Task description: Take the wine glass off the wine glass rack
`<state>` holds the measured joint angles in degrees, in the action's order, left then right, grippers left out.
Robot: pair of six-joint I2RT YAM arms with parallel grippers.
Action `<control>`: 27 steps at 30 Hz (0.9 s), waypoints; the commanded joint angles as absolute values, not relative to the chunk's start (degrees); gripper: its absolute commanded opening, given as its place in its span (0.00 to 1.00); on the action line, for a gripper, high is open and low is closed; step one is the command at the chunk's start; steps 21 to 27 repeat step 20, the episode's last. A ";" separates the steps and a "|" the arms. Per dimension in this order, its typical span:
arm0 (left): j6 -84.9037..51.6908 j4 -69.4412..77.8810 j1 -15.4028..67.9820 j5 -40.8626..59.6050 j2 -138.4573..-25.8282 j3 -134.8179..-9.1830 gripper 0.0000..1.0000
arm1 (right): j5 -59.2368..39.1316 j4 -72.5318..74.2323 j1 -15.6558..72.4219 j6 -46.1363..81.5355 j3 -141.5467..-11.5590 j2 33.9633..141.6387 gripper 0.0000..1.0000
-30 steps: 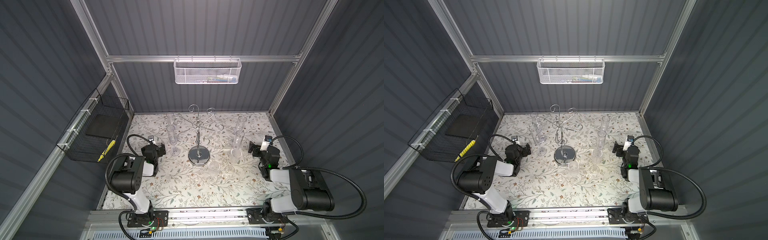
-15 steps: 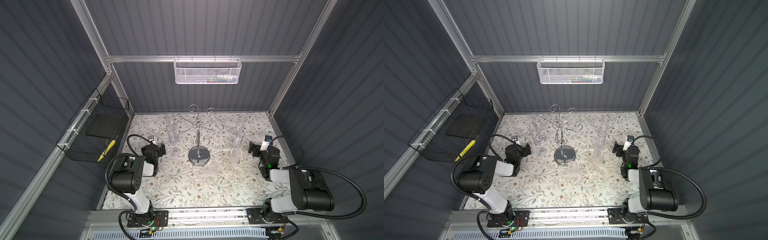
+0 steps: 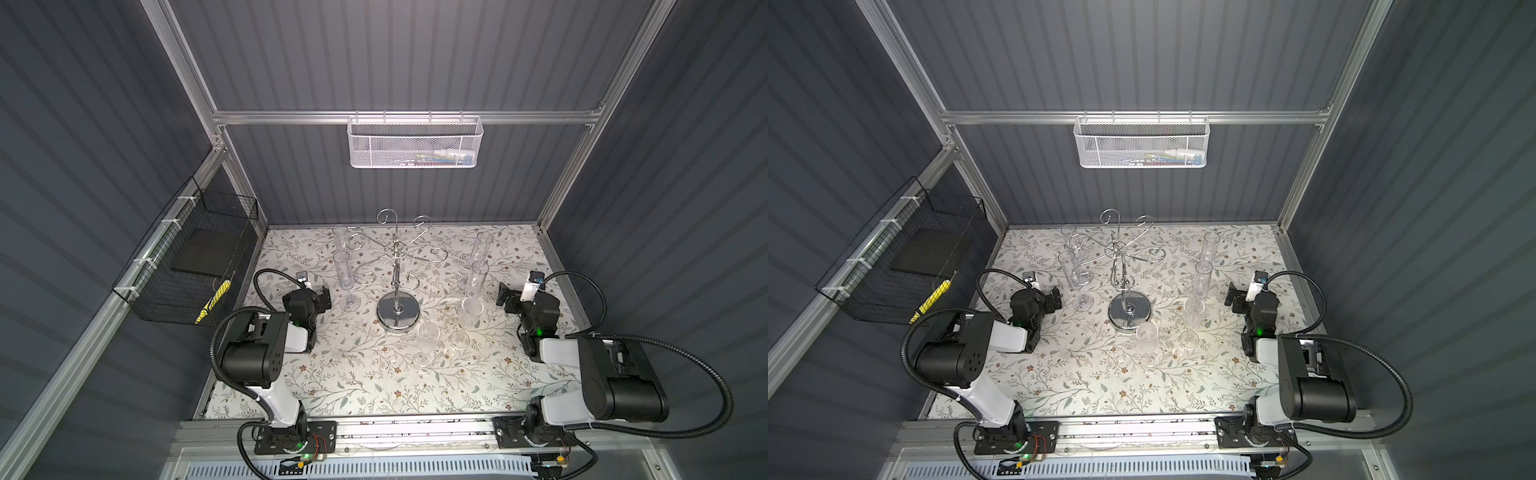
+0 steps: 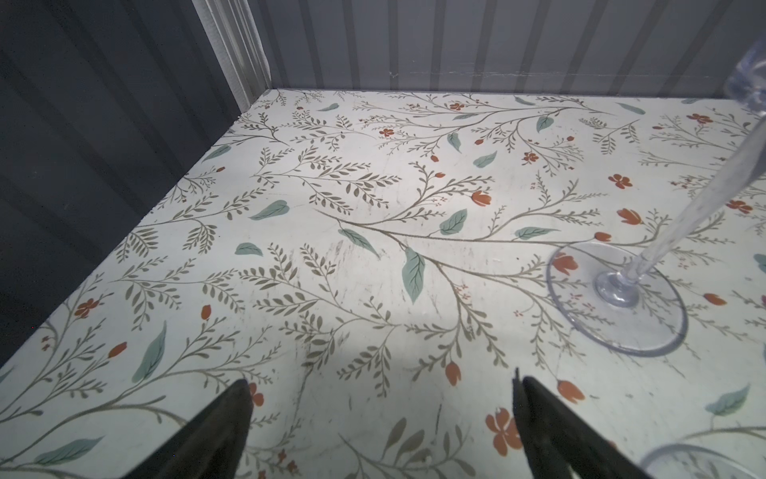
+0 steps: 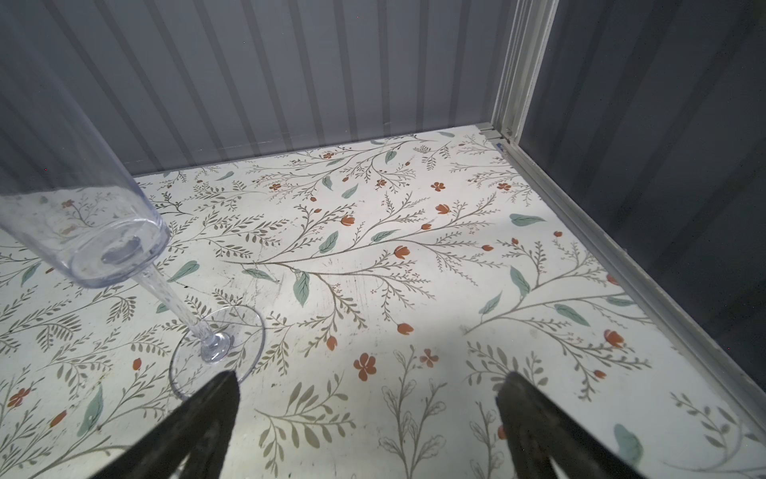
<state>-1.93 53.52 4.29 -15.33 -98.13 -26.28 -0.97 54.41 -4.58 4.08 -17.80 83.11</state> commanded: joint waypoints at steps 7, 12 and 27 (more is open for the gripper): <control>-0.90 53.26 4.04 -15.01 -98.26 -26.37 1.00 | -1.08 55.88 -4.53 4.10 -18.41 83.32 0.99; -0.97 53.26 4.04 -14.98 -98.26 -26.37 1.00 | -1.05 55.70 -4.53 4.16 -18.55 83.46 0.99; -0.94 53.26 4.04 -14.99 -98.26 -26.37 1.00 | -3.34 55.19 -4.56 3.16 -18.72 83.28 0.99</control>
